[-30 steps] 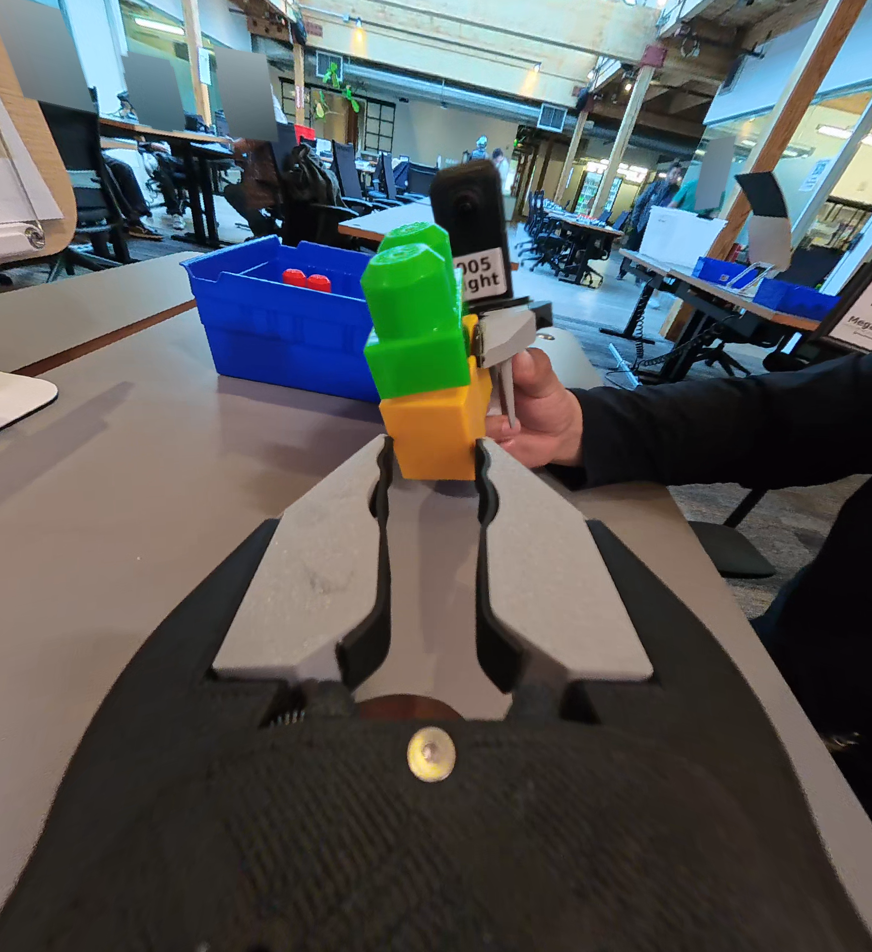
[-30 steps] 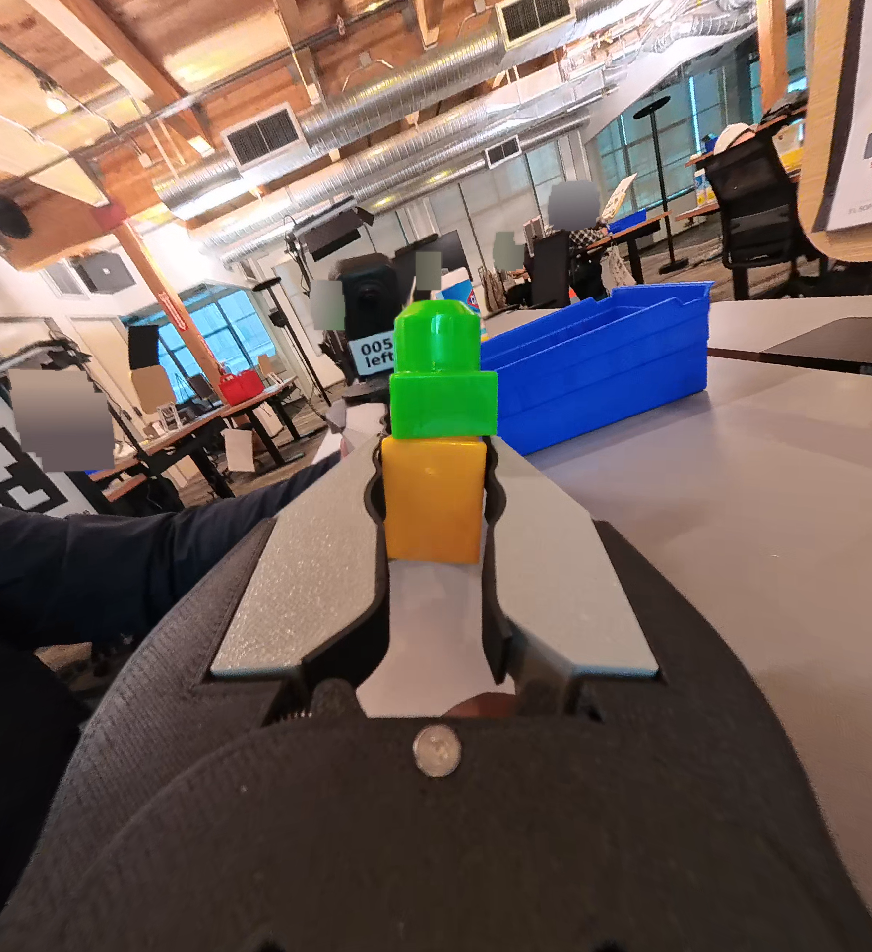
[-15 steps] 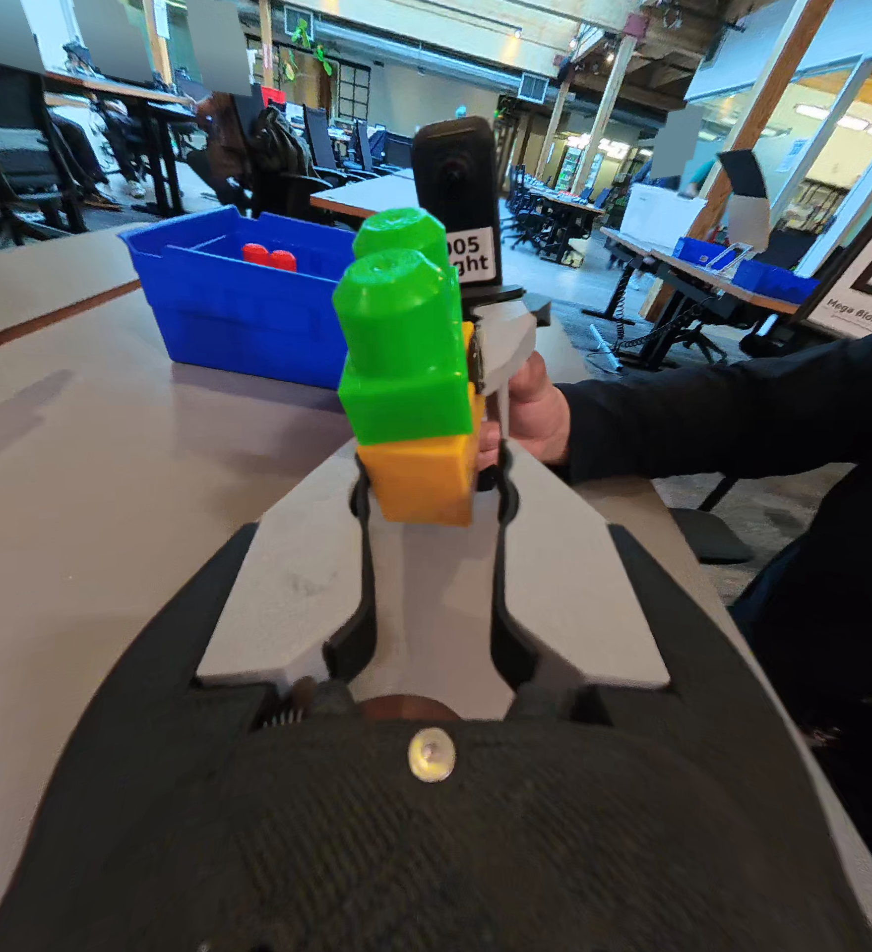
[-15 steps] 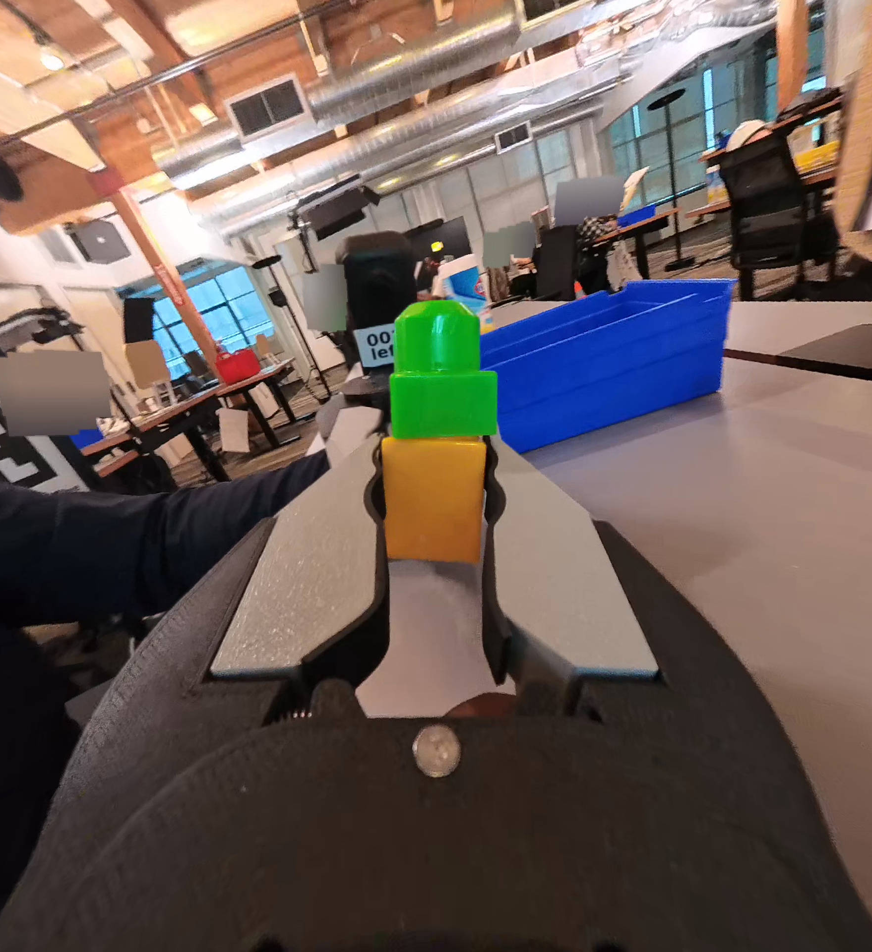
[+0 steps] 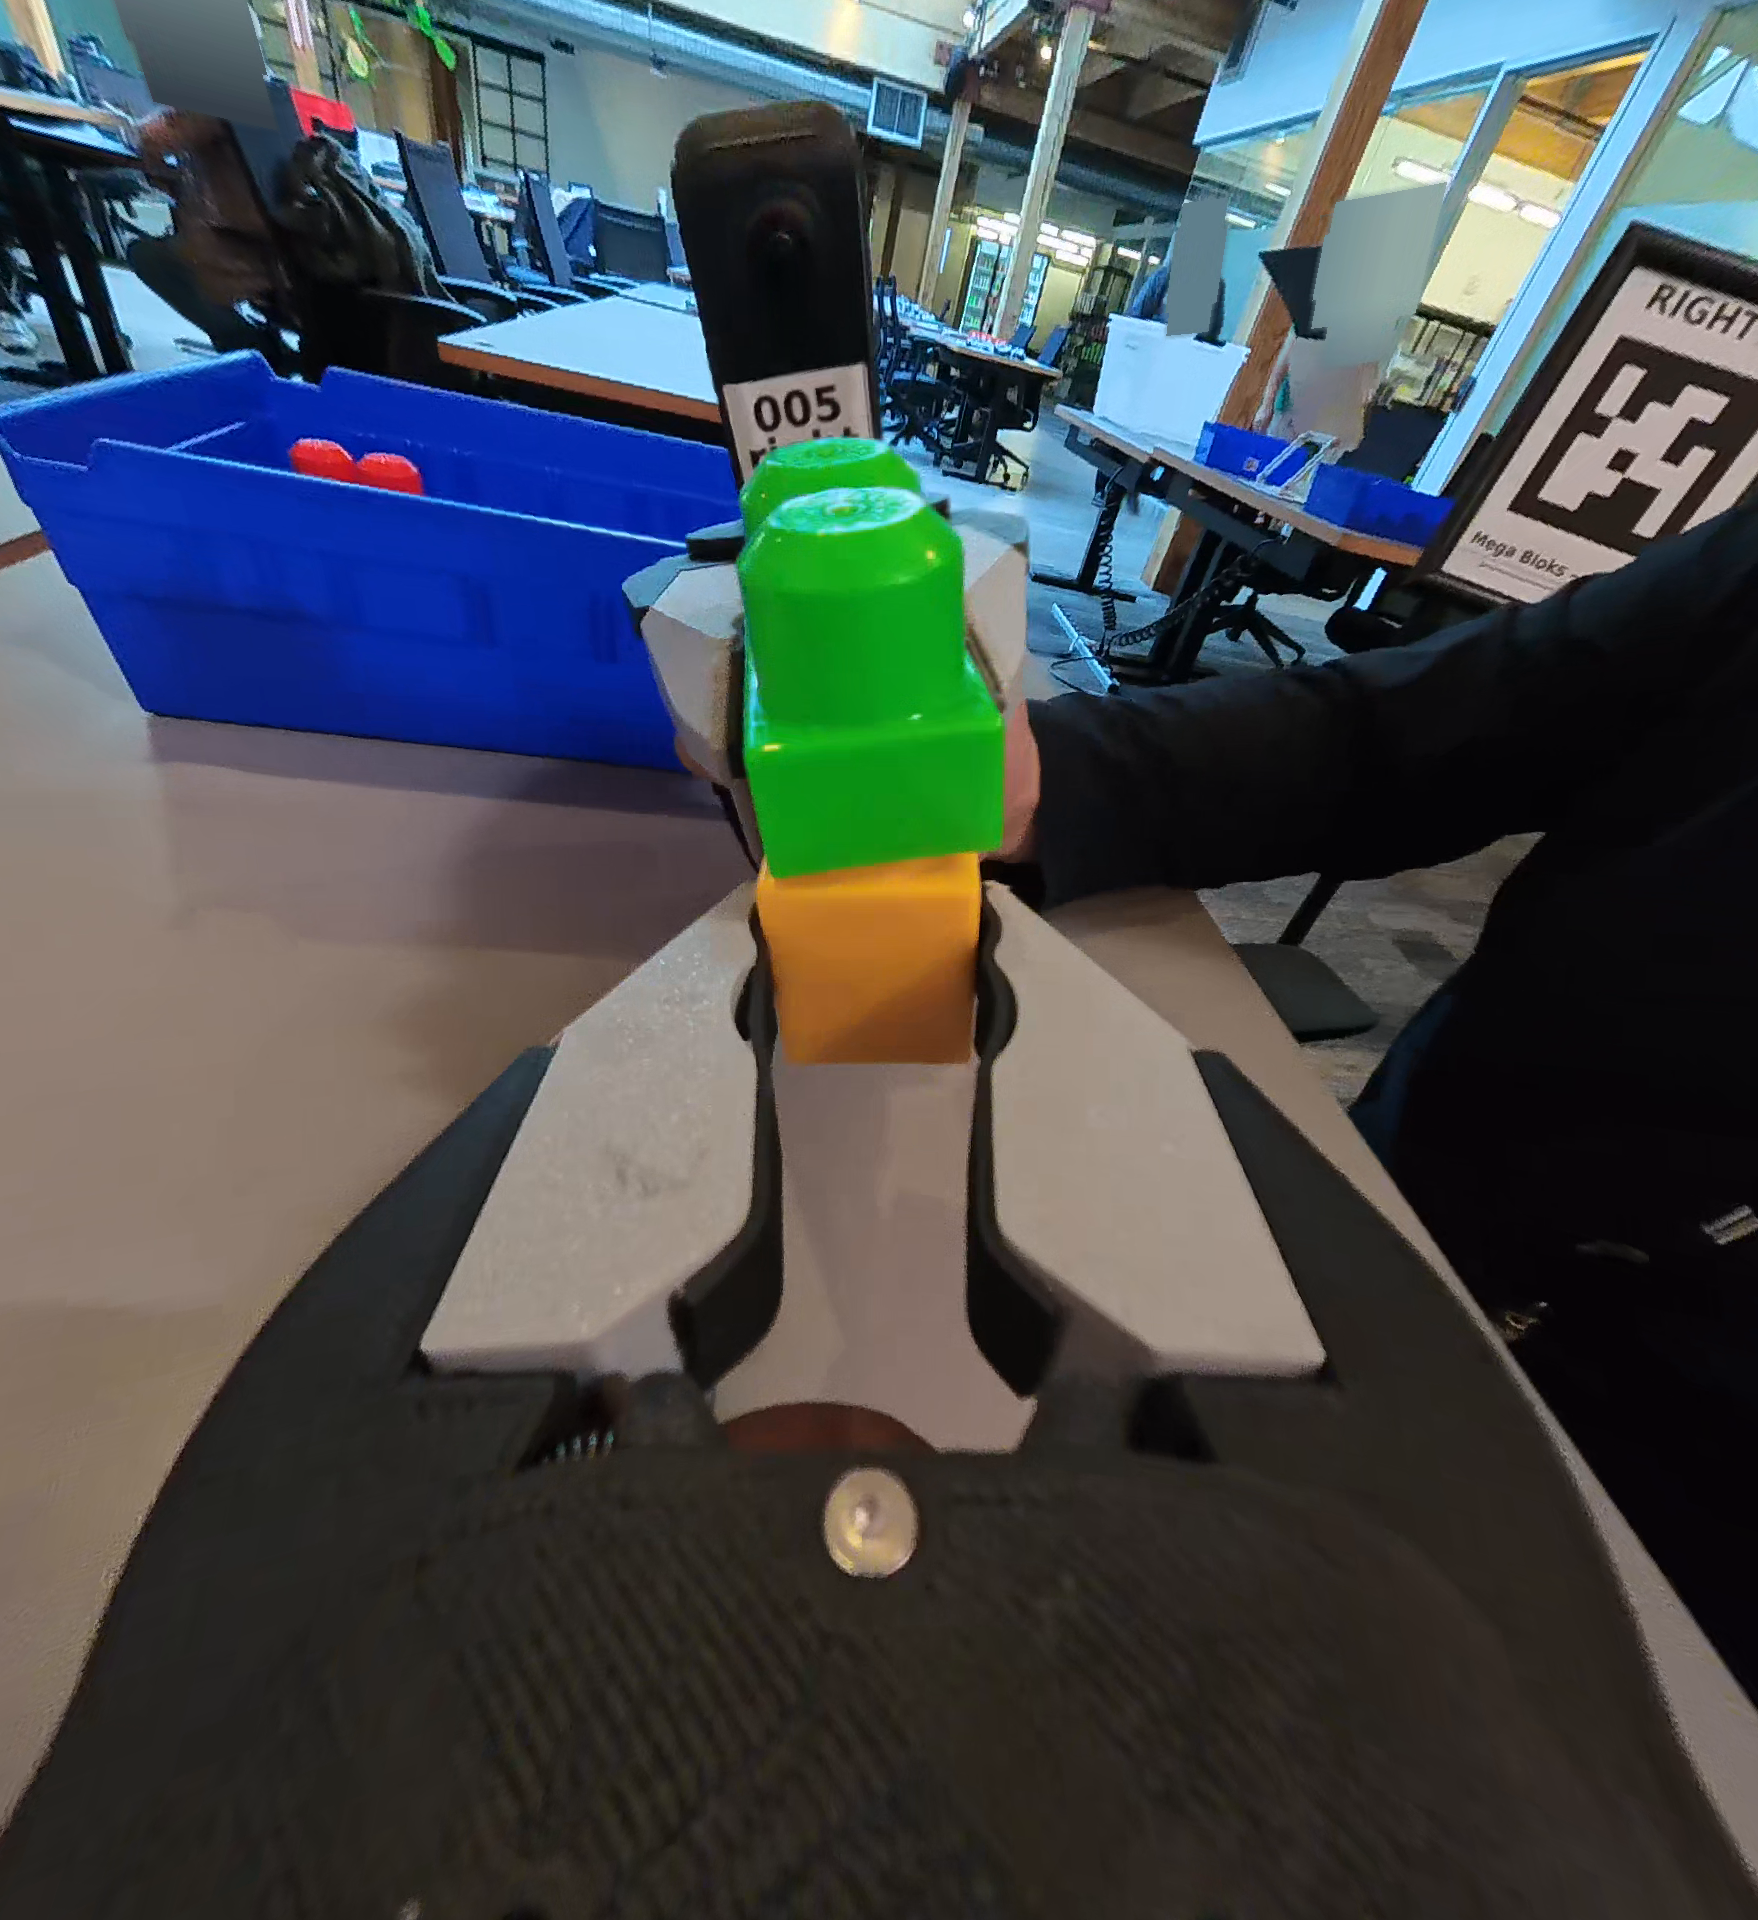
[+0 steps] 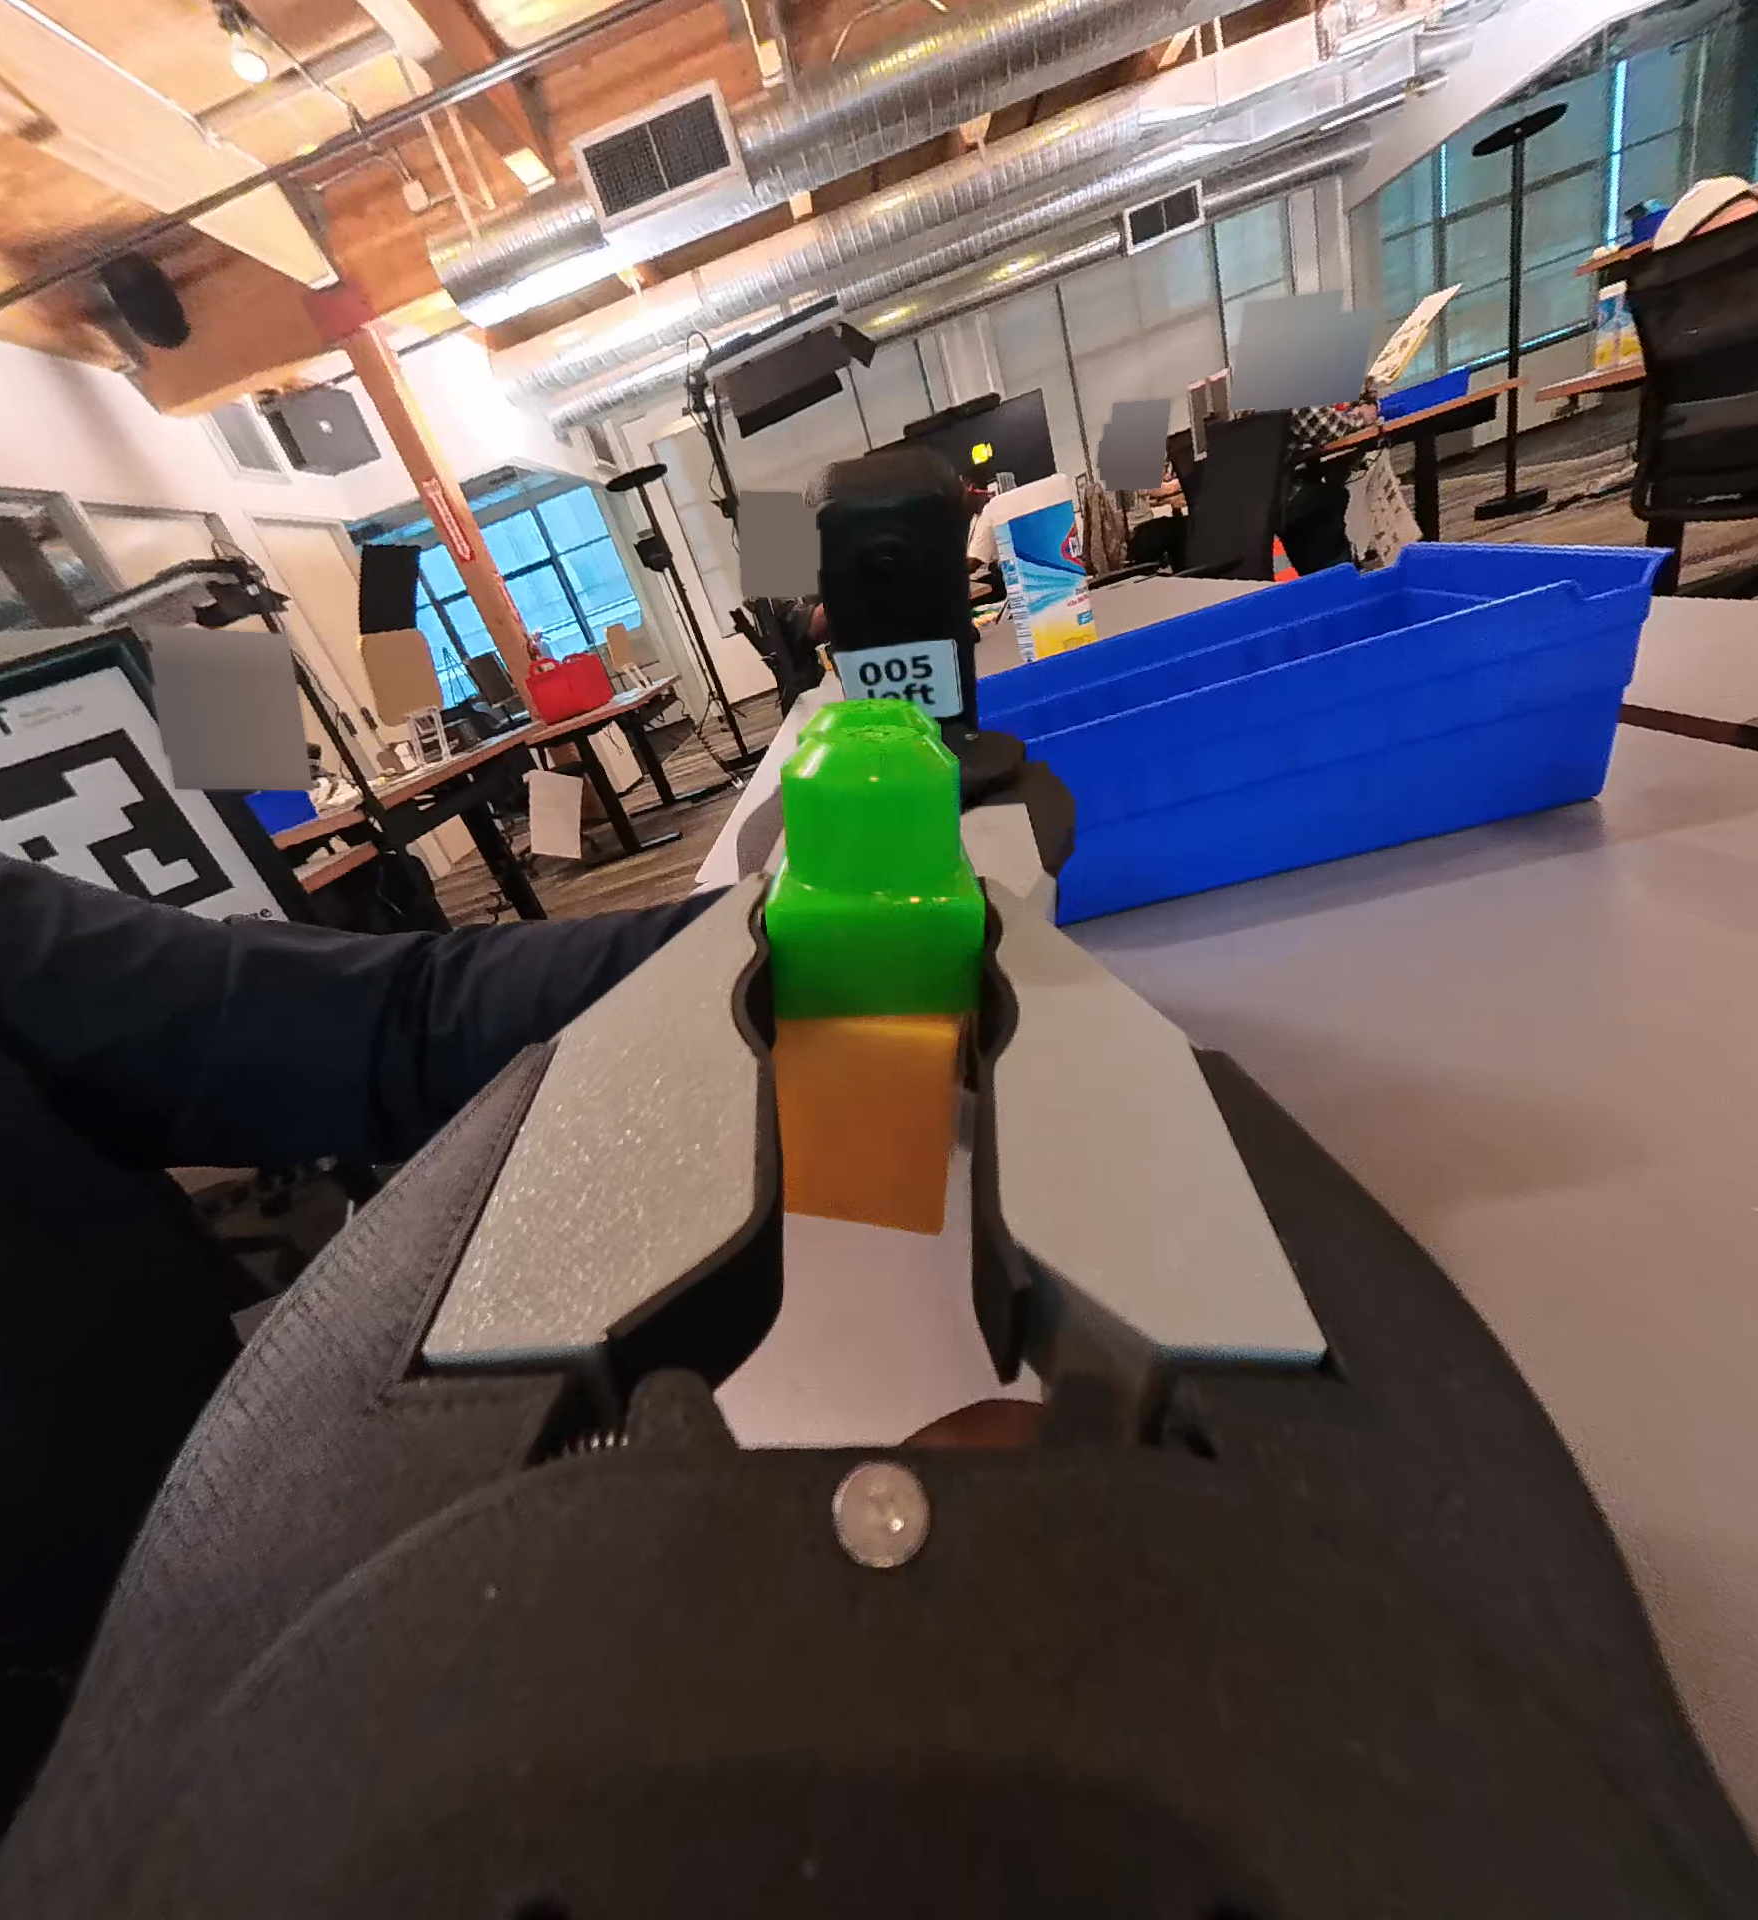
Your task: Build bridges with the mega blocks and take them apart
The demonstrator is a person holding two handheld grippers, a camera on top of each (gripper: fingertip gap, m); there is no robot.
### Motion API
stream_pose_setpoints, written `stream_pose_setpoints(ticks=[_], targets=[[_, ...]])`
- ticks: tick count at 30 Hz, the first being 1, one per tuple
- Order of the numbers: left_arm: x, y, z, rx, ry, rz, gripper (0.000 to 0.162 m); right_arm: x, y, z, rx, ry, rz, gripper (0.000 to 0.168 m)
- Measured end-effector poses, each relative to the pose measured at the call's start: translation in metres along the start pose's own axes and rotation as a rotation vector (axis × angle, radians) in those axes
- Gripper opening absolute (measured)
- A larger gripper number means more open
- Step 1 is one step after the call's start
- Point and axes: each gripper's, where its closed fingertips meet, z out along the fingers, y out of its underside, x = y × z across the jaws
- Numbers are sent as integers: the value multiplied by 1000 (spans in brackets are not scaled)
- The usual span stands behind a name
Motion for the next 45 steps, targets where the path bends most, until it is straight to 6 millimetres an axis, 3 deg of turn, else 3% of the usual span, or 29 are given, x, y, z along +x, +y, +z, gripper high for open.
stream_pose_setpoints(ticks=[4,13,19,24,27,29,30,33,36,38,41,45], targets=[[-2,-2,-3,12,24,-32,34,4,2,-1,-33,23,-1,34],[-9,25,-6,-142,-17,-39,33,15,25,-3,-198,79,9,34],[-32,24,-6,-144,-163,-73,41,33,22,-8,-178,190,17,34],[-59,23,-14,-169,-366,-43,61,60,19,-16,-127,357,49,34],[-63,23,-10,-183,-425,-27,89,78,18,-24,-94,488,77,34],[-71,22,-6,-185,-493,-39,112,82,18,-25,-84,538,79,33],[-74,22,-4,-185,-519,-50,116,82,17,-24,-75,548,80,33],[-82,23,1,-198,-595,-43,111,84,13,-23,-49,596,80,34],[-89,22,-3,-234,-719,46,90,85,11,-22,-32,621,93,34],[-94,21,-7,-263,-814,97,96,88,12,-25,-34,664,87,34],[-97,21,-10,-307,-921,152,88,90,10,-26,-14,693,73,33],[-98,28,-3,-345,-937,171,85,82,11,-15,-1,639,113,34]])
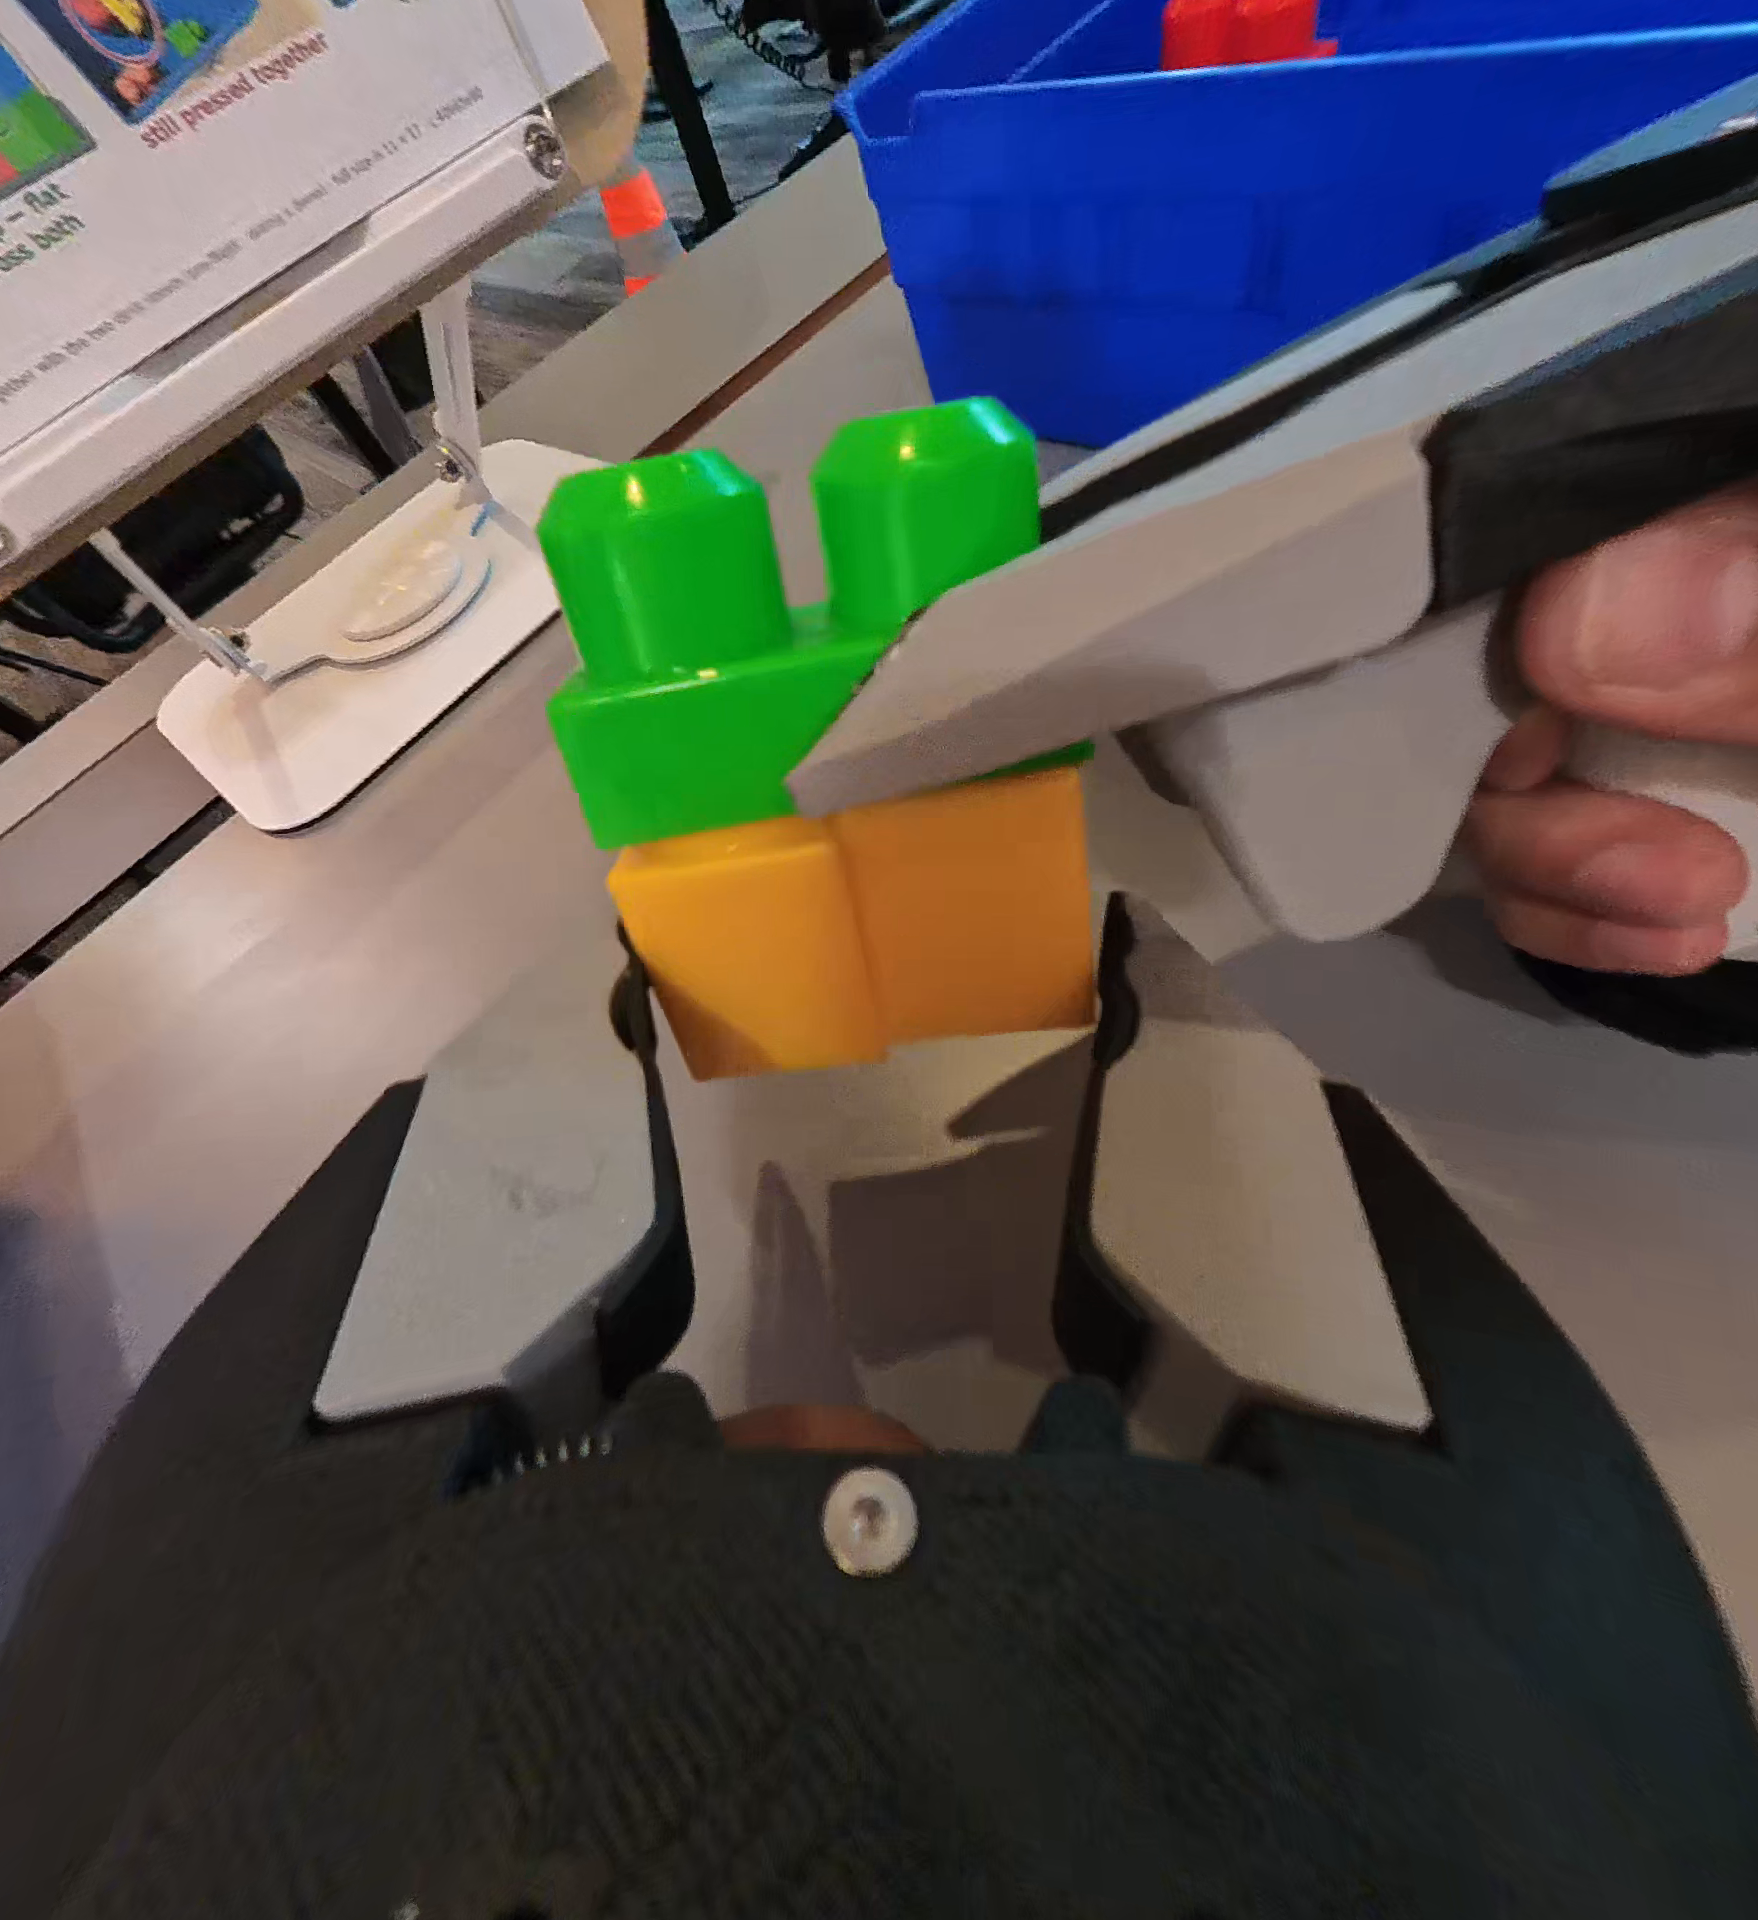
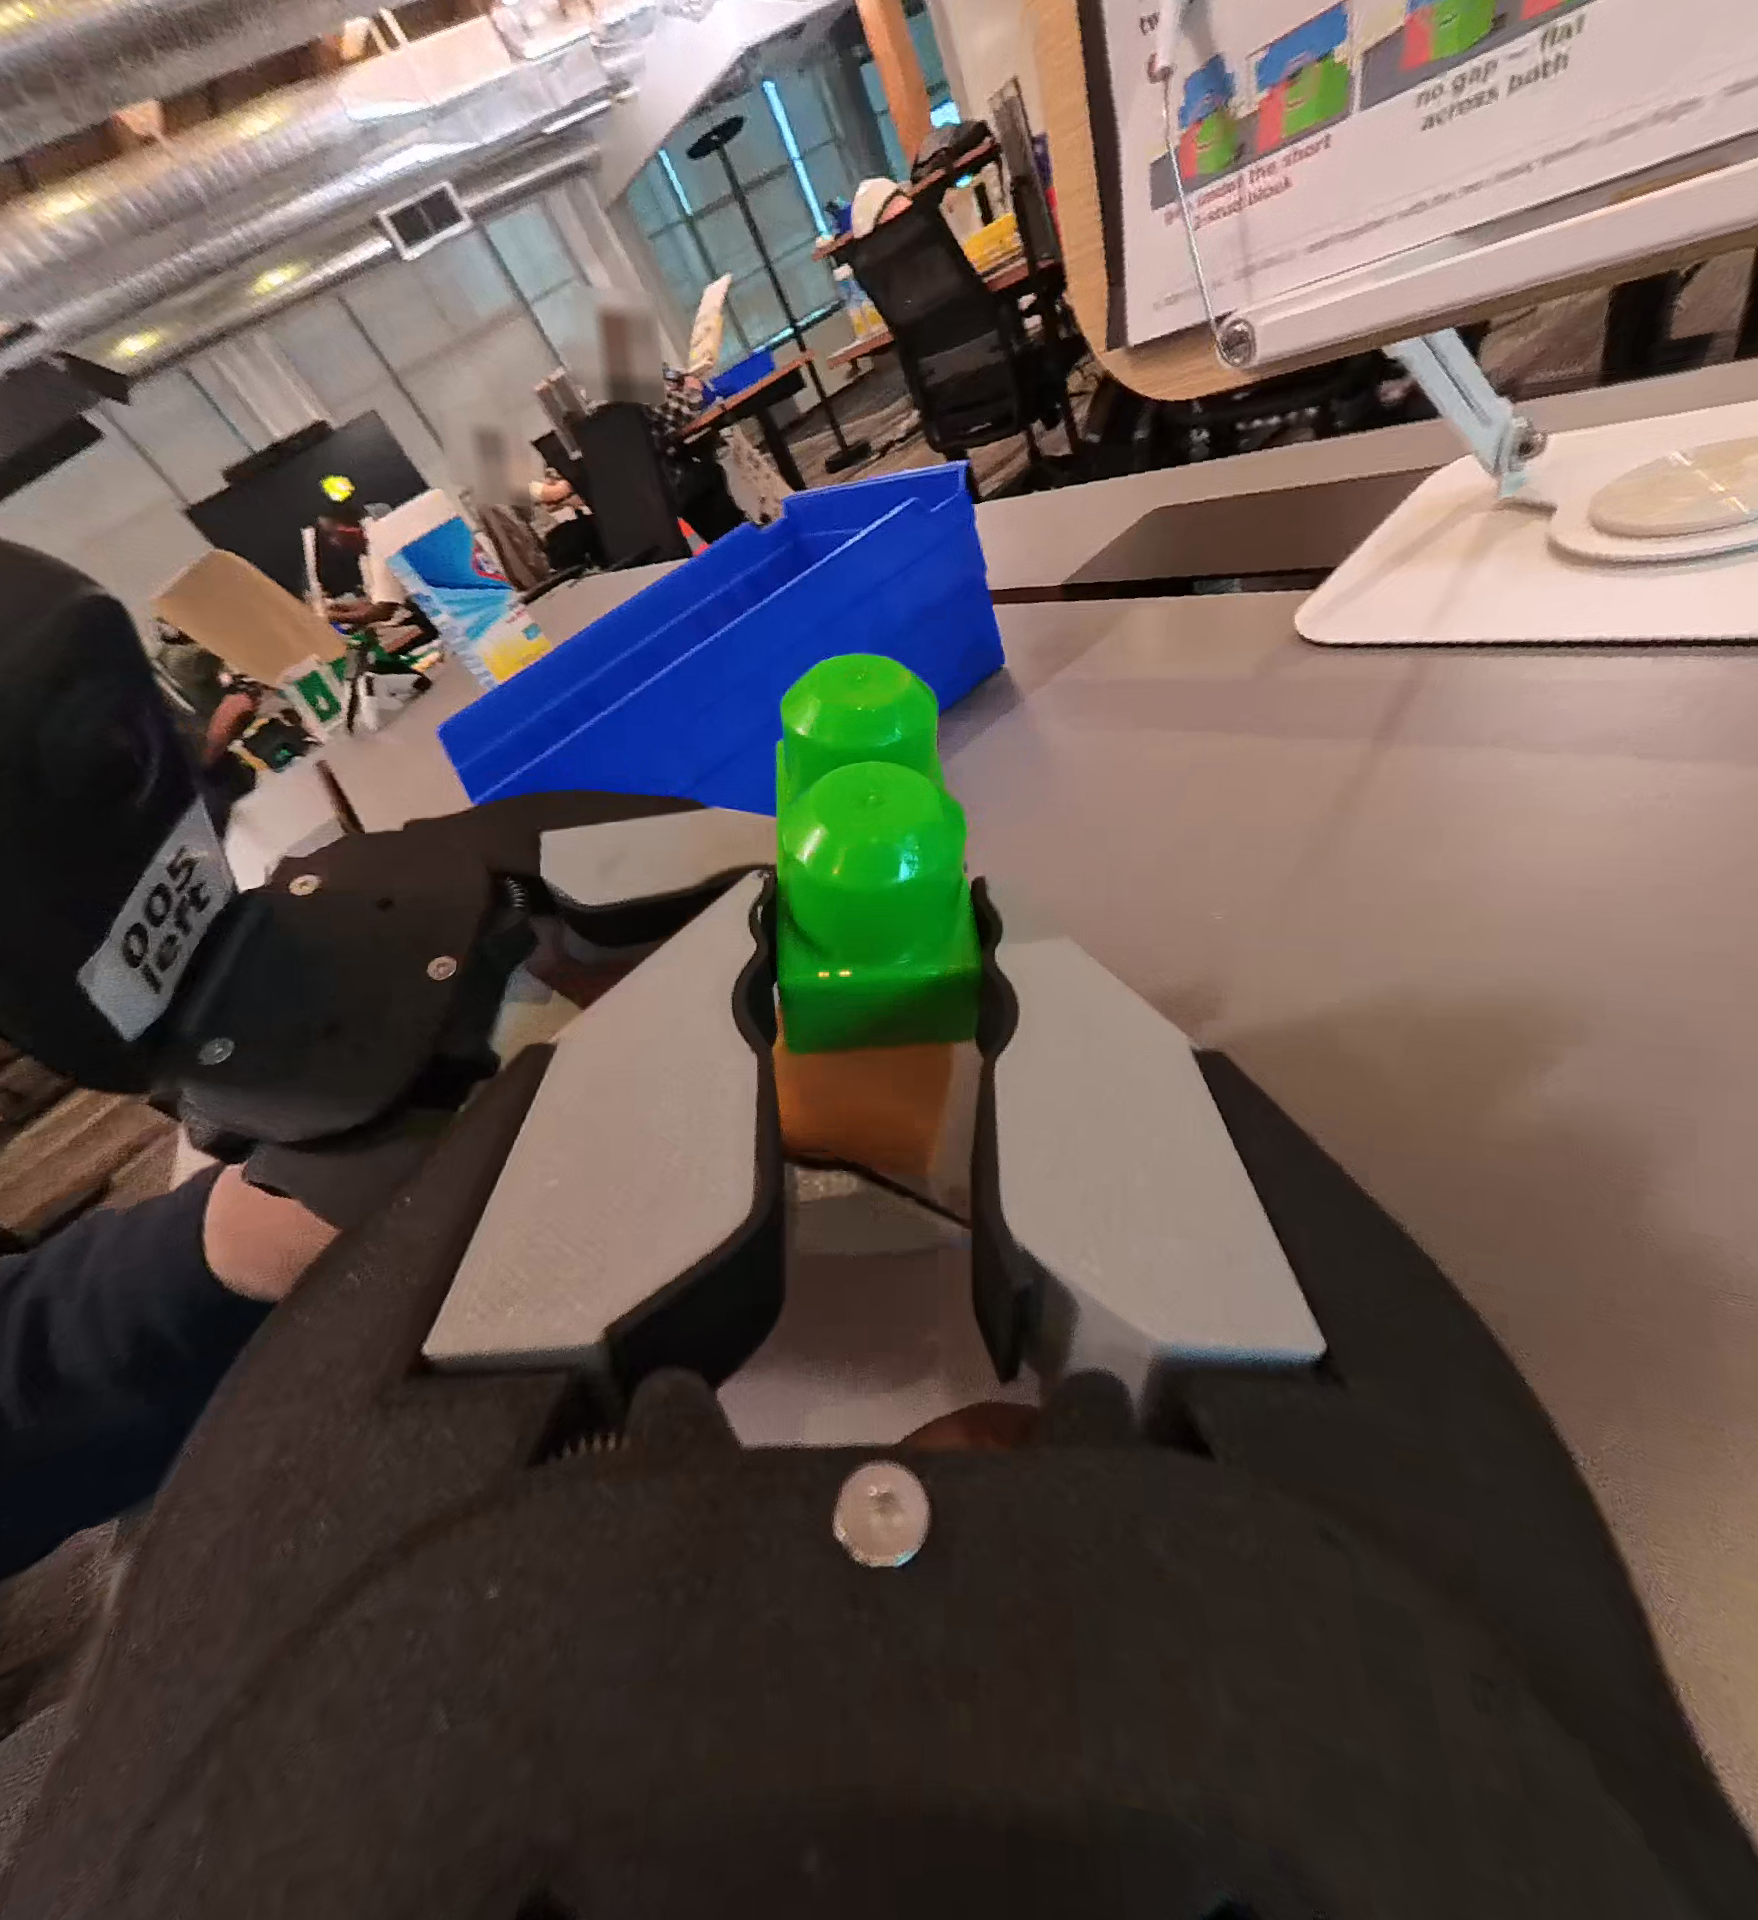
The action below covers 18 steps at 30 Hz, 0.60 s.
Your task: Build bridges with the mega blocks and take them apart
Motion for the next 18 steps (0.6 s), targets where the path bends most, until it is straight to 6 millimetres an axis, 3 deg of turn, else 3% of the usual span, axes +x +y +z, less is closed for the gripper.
stream_pose_setpoints(ticks=[9,18], targets=[[-2,-5,-3,49,42,-141,82,-4,2,1,0,4,-13,33],[-3,-5,-2,54,20,-68,88,-11,11,6,-42,-37,6,33]])
